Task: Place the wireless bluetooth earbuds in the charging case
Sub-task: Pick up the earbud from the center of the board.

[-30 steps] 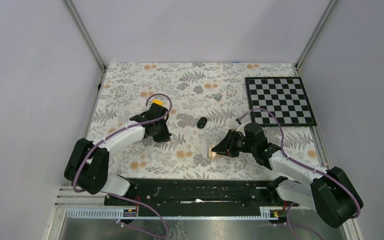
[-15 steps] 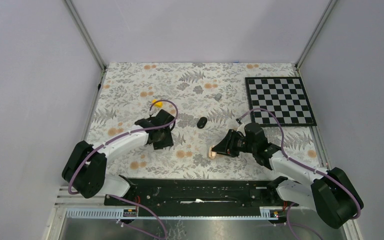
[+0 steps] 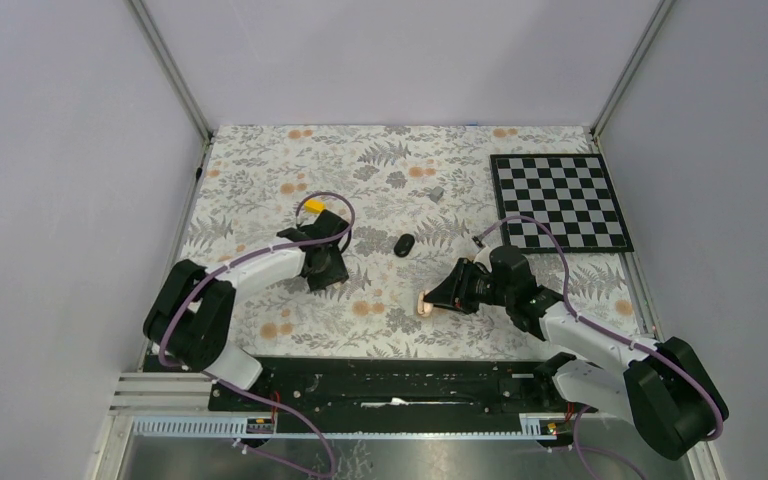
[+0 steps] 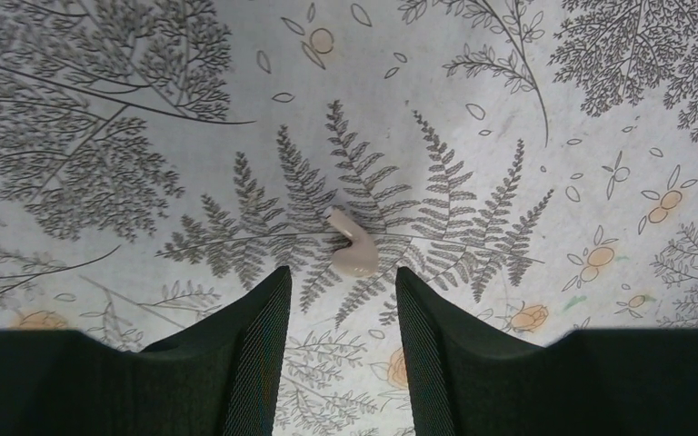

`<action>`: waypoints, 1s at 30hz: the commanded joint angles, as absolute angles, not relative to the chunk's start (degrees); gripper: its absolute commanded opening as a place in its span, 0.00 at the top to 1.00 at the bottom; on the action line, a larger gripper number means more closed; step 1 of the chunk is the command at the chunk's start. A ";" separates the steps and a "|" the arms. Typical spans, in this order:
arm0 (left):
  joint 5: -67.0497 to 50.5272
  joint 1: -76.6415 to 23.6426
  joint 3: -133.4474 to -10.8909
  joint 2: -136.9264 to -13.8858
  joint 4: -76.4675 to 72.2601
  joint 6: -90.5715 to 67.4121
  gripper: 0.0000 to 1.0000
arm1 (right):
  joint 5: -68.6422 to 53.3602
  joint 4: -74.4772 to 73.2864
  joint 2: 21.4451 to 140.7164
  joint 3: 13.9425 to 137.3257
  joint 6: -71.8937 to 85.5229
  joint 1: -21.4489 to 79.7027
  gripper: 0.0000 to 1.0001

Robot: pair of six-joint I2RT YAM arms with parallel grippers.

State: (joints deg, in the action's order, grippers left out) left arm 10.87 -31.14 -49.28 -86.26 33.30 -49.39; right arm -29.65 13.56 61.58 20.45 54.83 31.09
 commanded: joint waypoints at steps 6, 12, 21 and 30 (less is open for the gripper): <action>8.92 -31.12 -51.16 -88.85 28.17 -52.34 0.54 | -30.76 14.67 61.30 22.12 53.97 30.81 1.00; 11.12 -30.88 -50.81 -89.42 27.54 -52.31 0.58 | -30.78 14.67 61.80 22.24 53.81 30.84 1.00; 10.55 -30.76 -49.76 -89.43 27.25 -52.99 0.67 | -30.65 14.89 62.02 22.06 53.81 30.83 1.00; 9.40 -30.74 -49.77 -88.65 27.79 -51.57 0.87 | -30.85 15.29 62.43 22.27 53.81 30.86 1.00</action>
State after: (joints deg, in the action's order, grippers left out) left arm 9.43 -31.03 -49.47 -90.06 28.51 -52.31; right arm -29.67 13.58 62.41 20.45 54.65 31.09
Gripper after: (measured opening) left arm 0.209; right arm 0.338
